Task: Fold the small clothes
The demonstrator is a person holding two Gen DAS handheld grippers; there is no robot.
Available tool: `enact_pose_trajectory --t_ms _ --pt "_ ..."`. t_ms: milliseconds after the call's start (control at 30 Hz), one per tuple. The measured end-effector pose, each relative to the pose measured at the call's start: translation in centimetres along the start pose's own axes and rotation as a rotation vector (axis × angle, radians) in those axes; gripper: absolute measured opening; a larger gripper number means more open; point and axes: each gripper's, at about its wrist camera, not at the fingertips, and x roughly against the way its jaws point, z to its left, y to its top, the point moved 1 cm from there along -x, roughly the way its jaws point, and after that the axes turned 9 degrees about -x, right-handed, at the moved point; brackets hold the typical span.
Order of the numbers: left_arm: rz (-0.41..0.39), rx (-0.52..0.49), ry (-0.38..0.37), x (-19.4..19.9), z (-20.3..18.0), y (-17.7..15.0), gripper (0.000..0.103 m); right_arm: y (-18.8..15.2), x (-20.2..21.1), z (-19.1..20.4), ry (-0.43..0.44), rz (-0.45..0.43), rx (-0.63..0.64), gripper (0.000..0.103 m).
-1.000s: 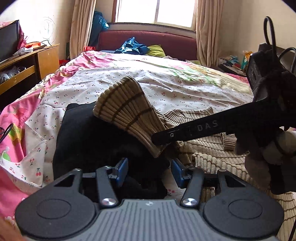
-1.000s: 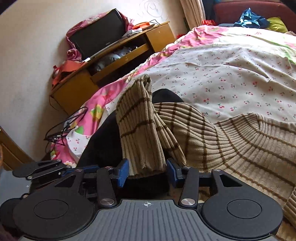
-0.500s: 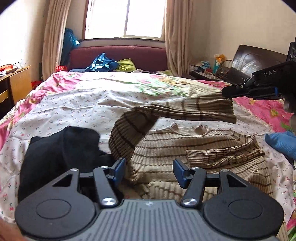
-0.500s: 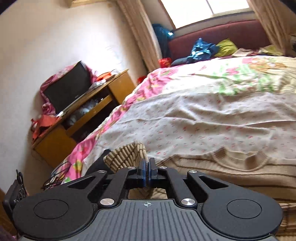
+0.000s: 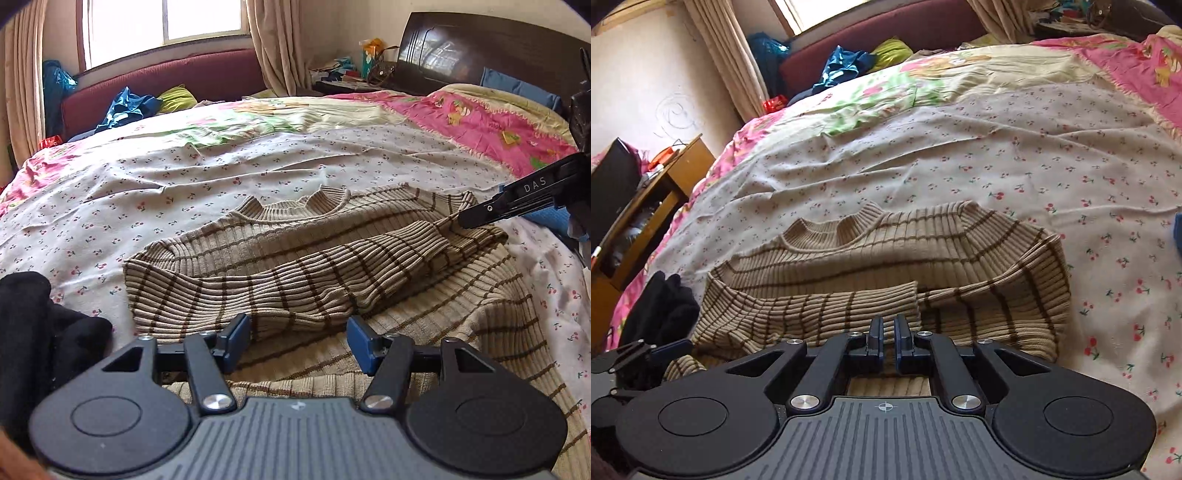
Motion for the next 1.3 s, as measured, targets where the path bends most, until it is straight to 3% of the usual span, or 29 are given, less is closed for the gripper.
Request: enact_pose_trajectory --t_ms 67,133,233,433,533,667,800,967,1033,1133,1300 --pt "0.006 0.005 0.004 -0.6 0.2 0.1 0.07 -0.1 -0.7 -0.3 -0.012 -0.013 0.0 0.034" --pt "0.009 0.005 0.01 -1.1 0.2 0.2 0.07 -0.1 -1.8 -1.2 -0.001 0.004 -0.062 0.044" --pt "0.016 -0.002 0.003 -2.1 0.3 0.5 0.07 -0.5 -2.8 -2.6 0.042 0.035 -0.176 0.044" --pt "0.019 -0.008 -0.026 -3.4 -0.5 1.0 0.07 -1.0 -3.3 -3.5 0.153 0.002 -0.323 0.044" --pt "0.016 -0.013 -0.029 -3.4 -0.7 1.0 0.07 -0.9 -4.7 -3.7 0.139 0.014 -0.368 0.043" --pt "0.026 -0.006 -0.023 -3.4 -0.4 0.8 0.07 -0.9 -4.7 -3.9 0.137 -0.019 -0.403 0.014" --pt "0.027 -0.006 -0.01 -3.2 -0.1 0.8 0.07 -0.1 -2.8 -3.6 0.198 -0.093 -0.412 0.005" --pt "0.006 0.003 -0.006 -3.3 0.1 1.0 0.075 1.5 0.5 -3.5 0.187 -0.222 -0.347 0.004" --pt "0.034 -0.012 0.007 -4.6 0.0 0.6 0.077 1.3 -0.5 -4.0 0.121 -0.193 -0.328 0.004" --pt "0.127 0.004 0.036 -7.1 0.6 -0.5 0.077 0.5 -3.2 -4.6 0.044 -0.075 -0.31 0.007" --pt "0.123 0.044 0.065 -6.7 2.2 -1.1 0.078 -0.9 -2.6 -5.6 0.04 -0.104 -0.346 0.014"
